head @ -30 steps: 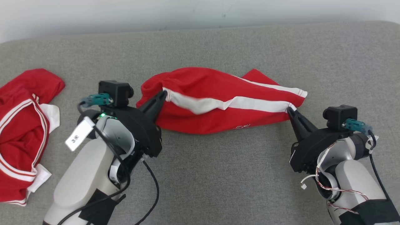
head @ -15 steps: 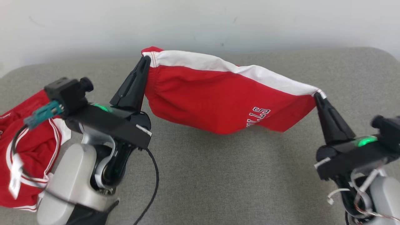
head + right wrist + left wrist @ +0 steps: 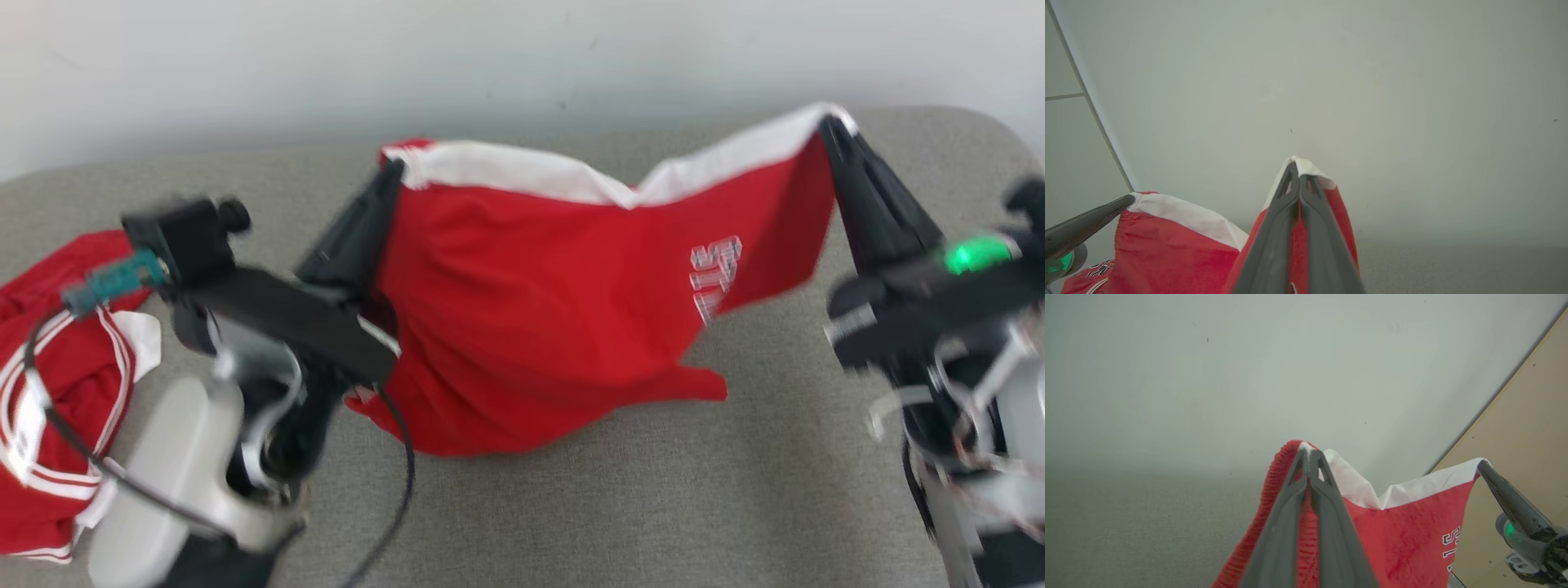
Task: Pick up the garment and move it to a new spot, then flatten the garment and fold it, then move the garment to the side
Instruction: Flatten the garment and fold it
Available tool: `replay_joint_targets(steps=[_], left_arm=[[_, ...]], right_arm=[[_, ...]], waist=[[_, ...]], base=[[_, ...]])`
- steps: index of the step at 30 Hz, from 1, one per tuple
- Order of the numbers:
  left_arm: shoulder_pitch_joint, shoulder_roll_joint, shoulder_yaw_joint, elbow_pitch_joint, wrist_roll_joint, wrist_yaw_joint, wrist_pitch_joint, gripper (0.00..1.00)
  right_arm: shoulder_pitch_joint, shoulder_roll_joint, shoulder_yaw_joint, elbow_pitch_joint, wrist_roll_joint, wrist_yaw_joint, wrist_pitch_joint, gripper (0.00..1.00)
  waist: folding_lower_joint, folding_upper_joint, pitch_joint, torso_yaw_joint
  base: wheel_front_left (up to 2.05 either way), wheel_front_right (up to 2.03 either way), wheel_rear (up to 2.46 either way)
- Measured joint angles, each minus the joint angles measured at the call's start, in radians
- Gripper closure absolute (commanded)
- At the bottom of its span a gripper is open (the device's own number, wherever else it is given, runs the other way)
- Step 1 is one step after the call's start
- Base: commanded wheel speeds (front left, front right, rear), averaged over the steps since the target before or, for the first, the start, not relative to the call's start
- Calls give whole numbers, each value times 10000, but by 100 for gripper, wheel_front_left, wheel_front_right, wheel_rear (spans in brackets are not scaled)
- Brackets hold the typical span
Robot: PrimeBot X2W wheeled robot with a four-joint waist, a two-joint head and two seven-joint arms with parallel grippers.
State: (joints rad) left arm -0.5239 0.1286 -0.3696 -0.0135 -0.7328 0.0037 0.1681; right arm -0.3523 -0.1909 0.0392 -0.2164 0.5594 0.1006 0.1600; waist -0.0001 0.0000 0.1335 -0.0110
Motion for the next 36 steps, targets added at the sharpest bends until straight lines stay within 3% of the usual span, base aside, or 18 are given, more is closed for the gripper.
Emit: replay_joint_targets(steps=[7, 9, 12, 15, 19, 25, 29, 36], left_arm=[[-3664, -167, 750, 2652, 943, 445, -458, 100], [-5284, -700, 947, 2871, 932, 384, -1141, 100], [-6026, -1005, 976, 2663, 495, -144, -1570, 100], [-5714, -903, 872, 2642, 217, -512, -1701, 100], [-4144, -554, 288, 3057, 314, -867, -1582, 100], [-1814, 414, -199, 4531, 410, -1097, -1546, 100], [-1663, 579, -199, 4924, 445, -1112, -1839, 100], [-1783, 405, -314, 5390, 443, -1273, -2759, 100]], right_arm=[[-4914, 587, 303, 3361, -591, -499, 40, 100], [-6429, 408, -151, 3404, -869, -623, -623, 100], [-6941, -71, -276, 2978, -976, -451, -1047, 100], [-6601, -460, 25, 2734, -1122, -219, -1055, 100], [-4673, -581, 740, 2477, -1246, -21, -543, 100], [-1700, -8, 1787, 2794, -957, 54, -12, 100], [-1326, 79, 1941, 2836, -895, 65, -33, 100], [-747, -585, 1789, 2859, -911, 138, -541, 100]], waist=[[4, 1, 825, -231], [4, 1, 1129, -309], [2, 0, 1364, -298], [3, 1, 1523, -188], [3, 0, 1788, -87], [3, 2, 2253, -181], [2, 2, 2391, -409], [1, 1, 2309, -747]], base=[[0, 0, 0], [0, 0, 0], [0, 0, 0], [0, 0, 0], [0, 0, 0], [0, 0, 0], [0, 0, 0], [0, 0, 0]])
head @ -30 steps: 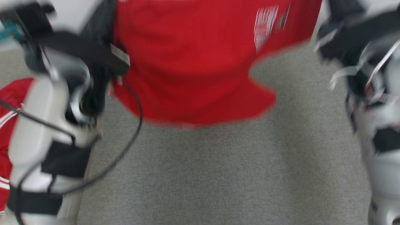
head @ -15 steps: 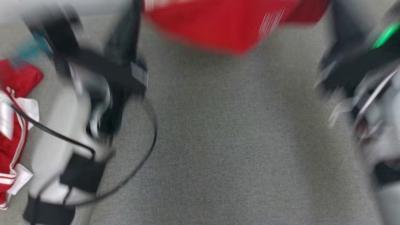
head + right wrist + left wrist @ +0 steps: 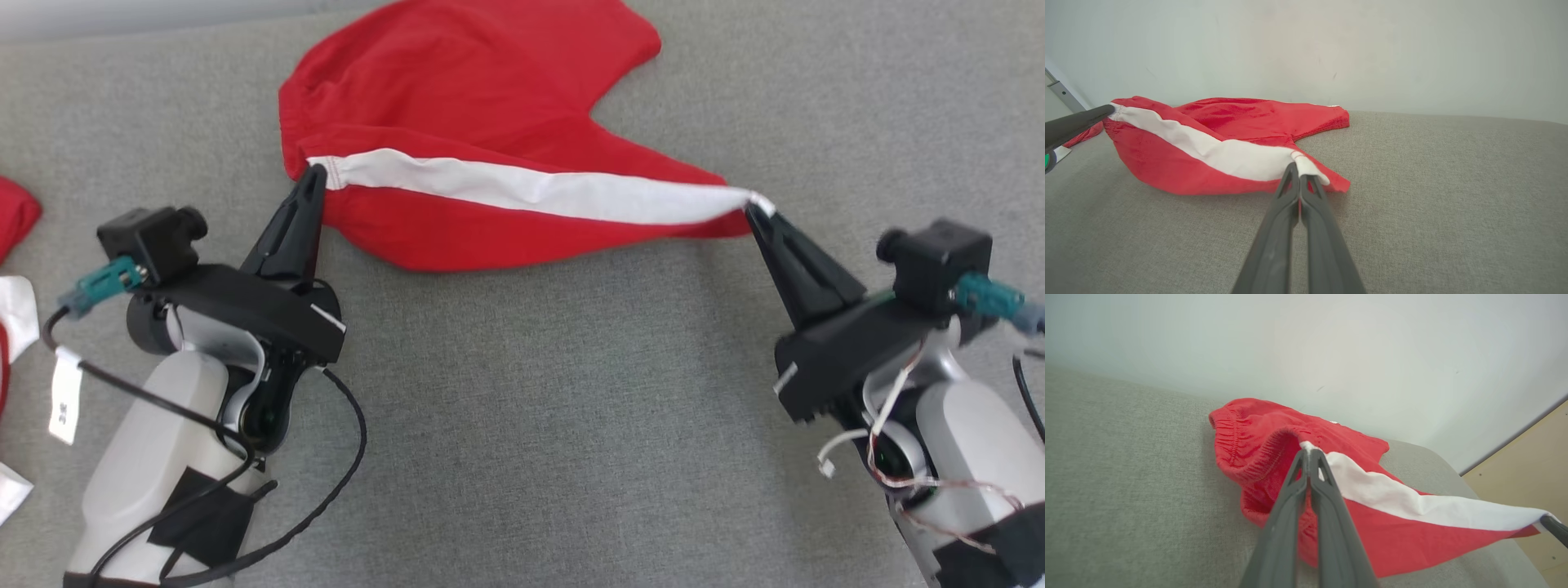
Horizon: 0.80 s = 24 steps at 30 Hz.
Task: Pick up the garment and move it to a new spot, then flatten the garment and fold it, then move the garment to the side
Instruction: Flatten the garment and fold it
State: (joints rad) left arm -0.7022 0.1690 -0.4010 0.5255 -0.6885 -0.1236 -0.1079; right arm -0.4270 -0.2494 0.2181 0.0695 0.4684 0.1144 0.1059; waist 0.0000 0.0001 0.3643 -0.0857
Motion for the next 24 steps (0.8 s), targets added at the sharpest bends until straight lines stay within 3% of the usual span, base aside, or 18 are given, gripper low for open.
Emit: replay_joint_targets(steps=[8, 16, 24], left_arm=[[1166, 215, -332, 6, -2, -10, -1022, 100], [2452, 322, -1277, -727, -148, -10, -1235, 100], [3567, 625, -1396, -1101, -477, -10, -1384, 100]], right_arm=[[1234, -604, 372, 144, -77, 59, -355, 100], [2537, -1078, 777, 31, -268, 90, -761, 100], [3246, -1406, 1195, 84, -554, 90, -943, 100]], waist=[[-2, 0, -710, 161], [-2, -1, -1396, 574], [-3, -1, -1796, 975]], base=[[0, 0, 0], [0, 0, 0], [0, 0, 0]])
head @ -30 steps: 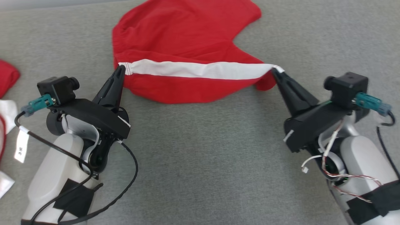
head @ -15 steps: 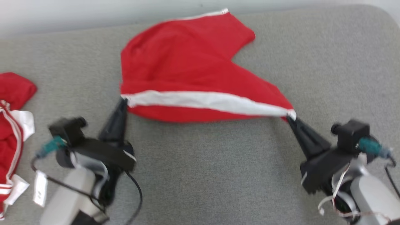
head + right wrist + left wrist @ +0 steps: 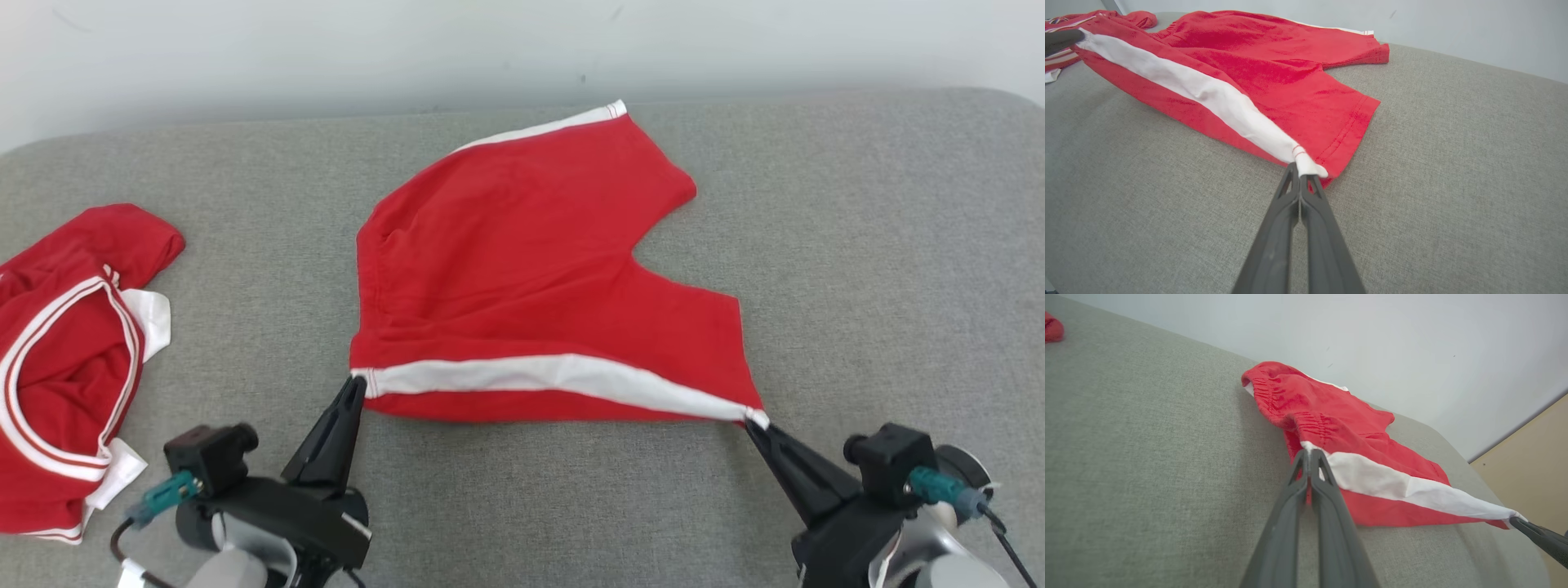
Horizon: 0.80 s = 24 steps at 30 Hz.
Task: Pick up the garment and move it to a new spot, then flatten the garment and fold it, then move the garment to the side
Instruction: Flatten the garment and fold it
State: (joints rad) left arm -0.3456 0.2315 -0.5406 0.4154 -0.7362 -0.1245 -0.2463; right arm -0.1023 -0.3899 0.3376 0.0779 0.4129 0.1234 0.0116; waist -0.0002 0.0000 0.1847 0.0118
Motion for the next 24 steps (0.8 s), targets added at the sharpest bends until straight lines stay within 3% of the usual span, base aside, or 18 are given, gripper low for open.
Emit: replay_joint_targets(steps=[2, 4, 5, 6, 7, 19, 24], left_arm=[[162, 56, 8, 4, -163, 0, -10, 98], [221, 155, -6, 46, -226, 0, -12, 29], [270, 211, -8, 58, -228, 0, -12, 0], [334, 253, -25, 98, -226, 0, -13, 0], [381, 282, -44, 174, -226, 0, -13, 0], [1592, 583, 299, 600, -176, 15, -40, 0], [1784, 627, 1022, 123, 249, 476, -40, 0]], right_arm=[[97, -102, 69, 134, -81, 2, 2, 100], [227, -174, 161, 291, -96, 2, 19, 100], [287, -182, 213, 368, -96, 2, 69, 69], [345, -186, 268, 464, -96, 2, 77, 11], [389, -186, 316, 548, -94, 2, 136, 0], [988, -426, 378, 1112, -92, -12, 313, 0], [984, -140, -556, 968, 169, -725, -359, 0]], waist=[[0, 0, -35, 46], [1, 0, -50, 67], [1, 0, -52, 72], [1, 0, -53, 75], [1, 0, -56, 77], [3, 0, -309, 166], [3, 0, -539, 271]], base=[[0, 0, 0], [0, 0, 0], [0, 0, 0], [0, 0, 0], [0, 0, 0], [0, 0, 0], [0, 0, 0]])
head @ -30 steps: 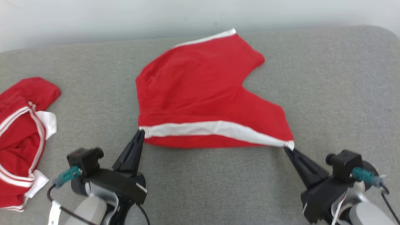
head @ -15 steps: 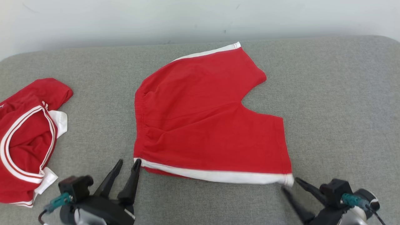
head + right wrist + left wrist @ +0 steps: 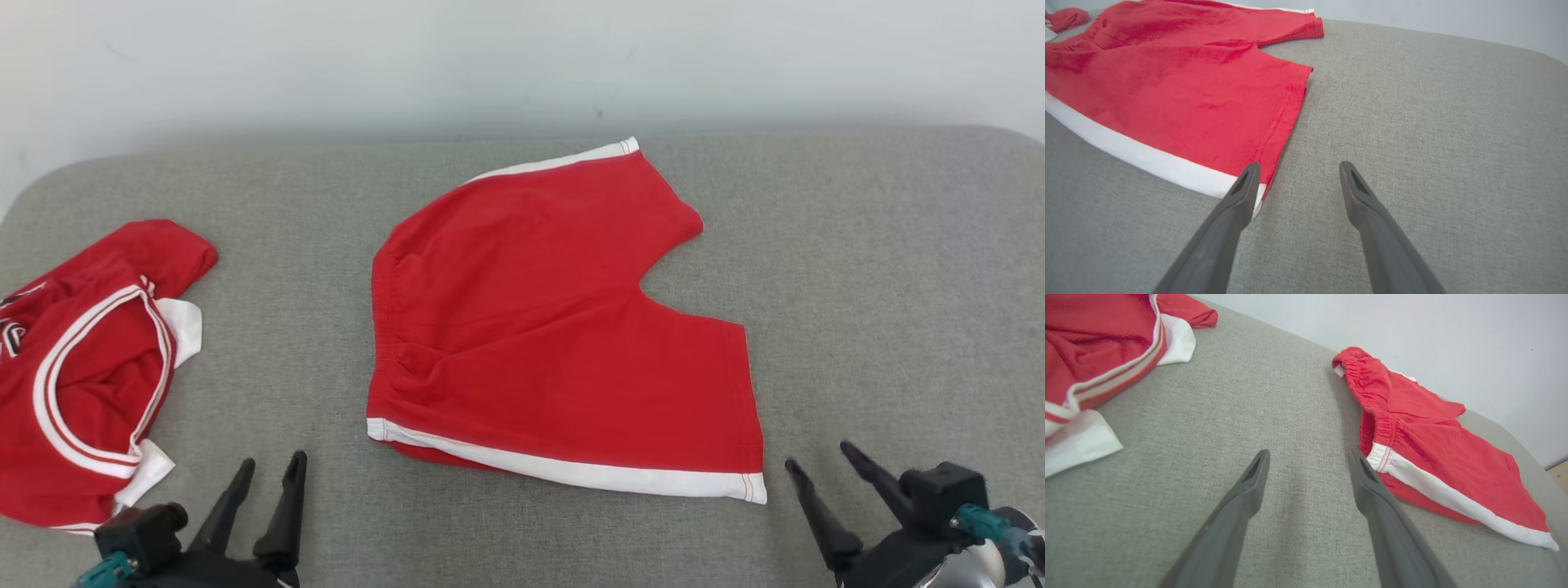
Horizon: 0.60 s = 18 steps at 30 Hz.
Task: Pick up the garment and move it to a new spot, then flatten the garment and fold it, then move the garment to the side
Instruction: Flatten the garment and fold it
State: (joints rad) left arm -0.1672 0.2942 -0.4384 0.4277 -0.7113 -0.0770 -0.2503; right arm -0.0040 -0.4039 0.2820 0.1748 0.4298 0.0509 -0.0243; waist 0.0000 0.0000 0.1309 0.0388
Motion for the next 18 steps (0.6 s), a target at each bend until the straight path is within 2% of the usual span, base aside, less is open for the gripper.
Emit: replay_joint_targets(steps=[2, 5, 9, 13, 18], left_arm=[[0, -29, 209, -326, 136, 203, -2, 0], [2, -96, 587, -742, 499, 759, -13, 0], [10, -92, 918, -1290, 882, 1262, -13, 0], [135, -102, 1035, -1848, 1137, 1436, -13, 0], [407, -77, 938, -2416, 1521, 1584, -13, 0]], right_arm=[[-3, 334, -359, -161, 186, -337, -332, 0], [-4, 986, -832, -322, 637, -802, -821, 0], [-20, 1616, -1198, -545, 1005, -1210, -1360, 0], [-56, 2155, -1419, -675, 1185, -1450, -1739, 0], [-158, 2568, -1386, -807, 1220, -1476, -1875, 0]], waist=[[-1, 0, -117, 51], [0, 0, -316, 124], [-1, 0, -613, 206], [0, 0, -908, 266], [-1, 0, -1297, 306]], base=[[0, 0, 0], [0, 0, 0], [0, 0, 0], [0, 0, 0], [0, 0, 0]])
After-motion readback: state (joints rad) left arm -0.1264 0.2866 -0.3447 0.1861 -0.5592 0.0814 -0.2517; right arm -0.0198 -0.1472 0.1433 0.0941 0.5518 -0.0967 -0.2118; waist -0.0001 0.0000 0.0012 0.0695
